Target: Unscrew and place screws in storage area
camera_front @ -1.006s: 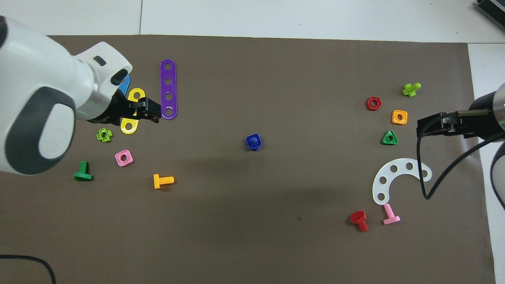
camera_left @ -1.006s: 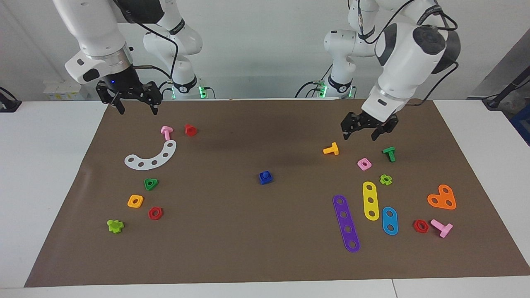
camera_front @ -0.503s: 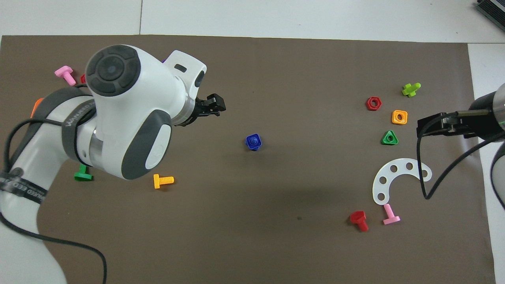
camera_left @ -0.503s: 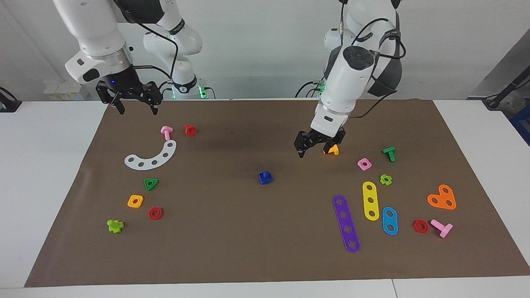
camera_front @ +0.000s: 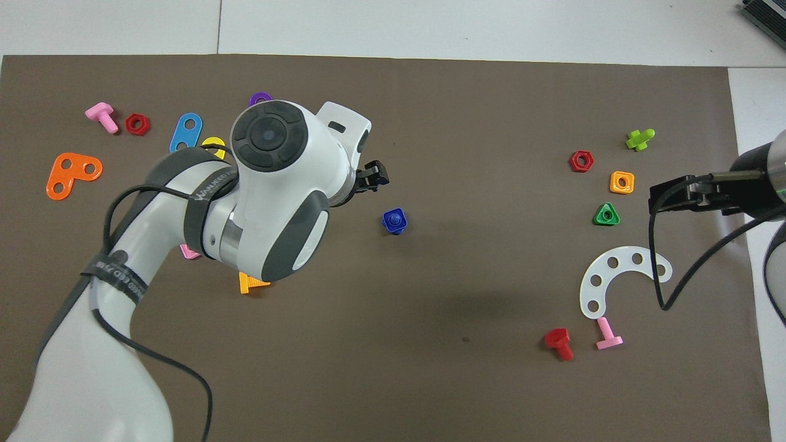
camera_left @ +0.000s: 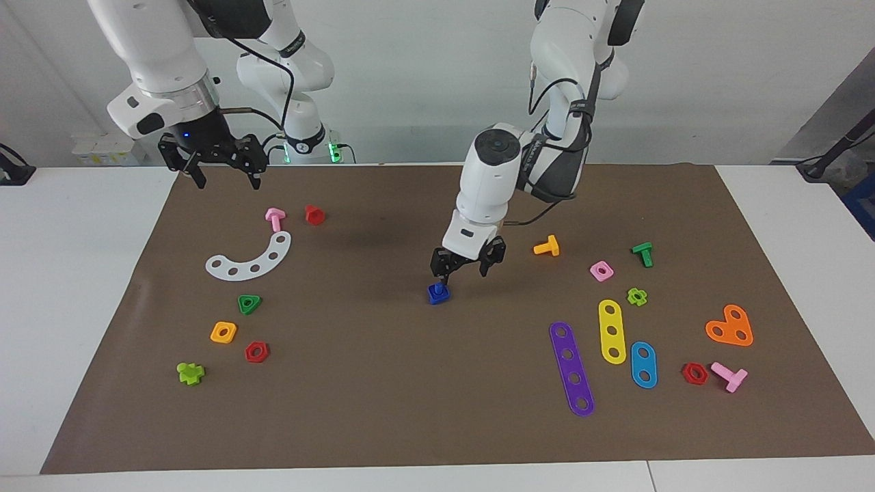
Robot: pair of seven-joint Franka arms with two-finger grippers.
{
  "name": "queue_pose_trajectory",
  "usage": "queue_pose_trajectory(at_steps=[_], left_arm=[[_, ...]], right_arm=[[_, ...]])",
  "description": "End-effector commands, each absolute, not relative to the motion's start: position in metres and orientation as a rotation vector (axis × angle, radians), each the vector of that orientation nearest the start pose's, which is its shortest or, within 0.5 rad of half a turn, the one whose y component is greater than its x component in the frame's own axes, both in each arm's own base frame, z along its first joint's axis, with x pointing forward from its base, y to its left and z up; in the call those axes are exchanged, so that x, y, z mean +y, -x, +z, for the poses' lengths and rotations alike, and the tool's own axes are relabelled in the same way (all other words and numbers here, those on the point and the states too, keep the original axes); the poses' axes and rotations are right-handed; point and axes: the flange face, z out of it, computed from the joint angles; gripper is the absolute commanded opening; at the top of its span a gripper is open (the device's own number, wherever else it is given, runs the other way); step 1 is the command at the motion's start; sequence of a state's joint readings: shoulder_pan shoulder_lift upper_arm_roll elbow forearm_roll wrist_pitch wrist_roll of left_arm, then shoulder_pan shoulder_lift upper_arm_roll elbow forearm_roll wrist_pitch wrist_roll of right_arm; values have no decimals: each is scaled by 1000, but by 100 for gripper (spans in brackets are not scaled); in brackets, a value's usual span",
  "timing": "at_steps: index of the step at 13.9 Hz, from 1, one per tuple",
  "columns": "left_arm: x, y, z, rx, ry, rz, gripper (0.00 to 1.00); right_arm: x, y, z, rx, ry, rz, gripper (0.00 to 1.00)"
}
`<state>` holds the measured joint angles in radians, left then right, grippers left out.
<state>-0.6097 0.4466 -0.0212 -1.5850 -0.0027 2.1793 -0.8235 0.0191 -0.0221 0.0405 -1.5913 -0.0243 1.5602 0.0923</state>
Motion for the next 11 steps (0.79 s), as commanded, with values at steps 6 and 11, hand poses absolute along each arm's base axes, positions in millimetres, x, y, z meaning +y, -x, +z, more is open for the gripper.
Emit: queue_pose_trajectory(at_steps=[6,11], left_arm=[[-434,-533,322,-162,3222,-286,86],[-443,-523,318,-129,3224,-279,72]], right_arm=[[23,-539,627,92,3165,2,100],[24,-539,626,87,3166,4,100]])
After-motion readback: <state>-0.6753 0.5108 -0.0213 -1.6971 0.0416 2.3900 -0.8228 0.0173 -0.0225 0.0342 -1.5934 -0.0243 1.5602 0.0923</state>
